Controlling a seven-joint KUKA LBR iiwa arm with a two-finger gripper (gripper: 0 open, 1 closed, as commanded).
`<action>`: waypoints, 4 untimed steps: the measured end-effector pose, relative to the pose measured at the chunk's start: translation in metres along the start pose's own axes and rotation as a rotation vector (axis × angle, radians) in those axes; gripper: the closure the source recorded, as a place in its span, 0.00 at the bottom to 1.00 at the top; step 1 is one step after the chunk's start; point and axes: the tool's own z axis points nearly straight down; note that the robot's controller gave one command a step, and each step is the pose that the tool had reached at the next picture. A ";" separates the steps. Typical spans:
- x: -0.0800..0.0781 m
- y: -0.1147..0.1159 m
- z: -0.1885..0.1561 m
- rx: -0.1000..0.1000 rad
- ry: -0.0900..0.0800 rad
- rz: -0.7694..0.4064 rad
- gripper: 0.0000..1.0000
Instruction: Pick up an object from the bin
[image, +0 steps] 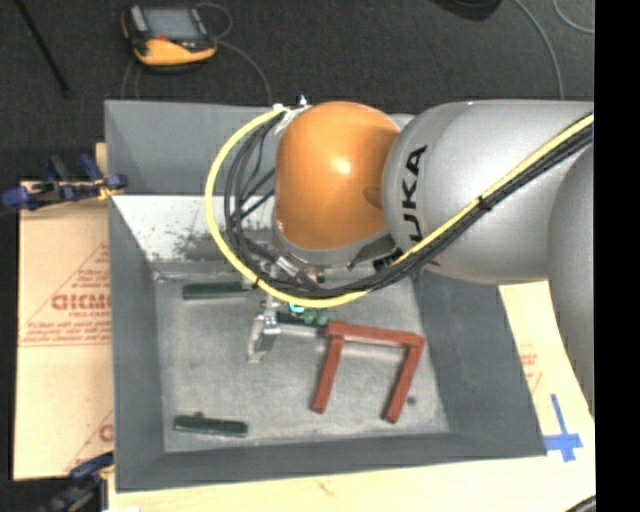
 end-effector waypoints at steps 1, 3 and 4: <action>-0.002 -0.001 -0.004 -0.001 -0.008 0.004 0.00; -0.098 -0.007 0.151 -0.001 -0.014 -0.080 0.00; -0.091 -0.016 0.148 0.000 -0.012 -0.070 0.00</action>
Offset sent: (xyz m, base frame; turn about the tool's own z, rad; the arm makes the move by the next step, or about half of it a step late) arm 0.0550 -0.0927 -0.1560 0.1252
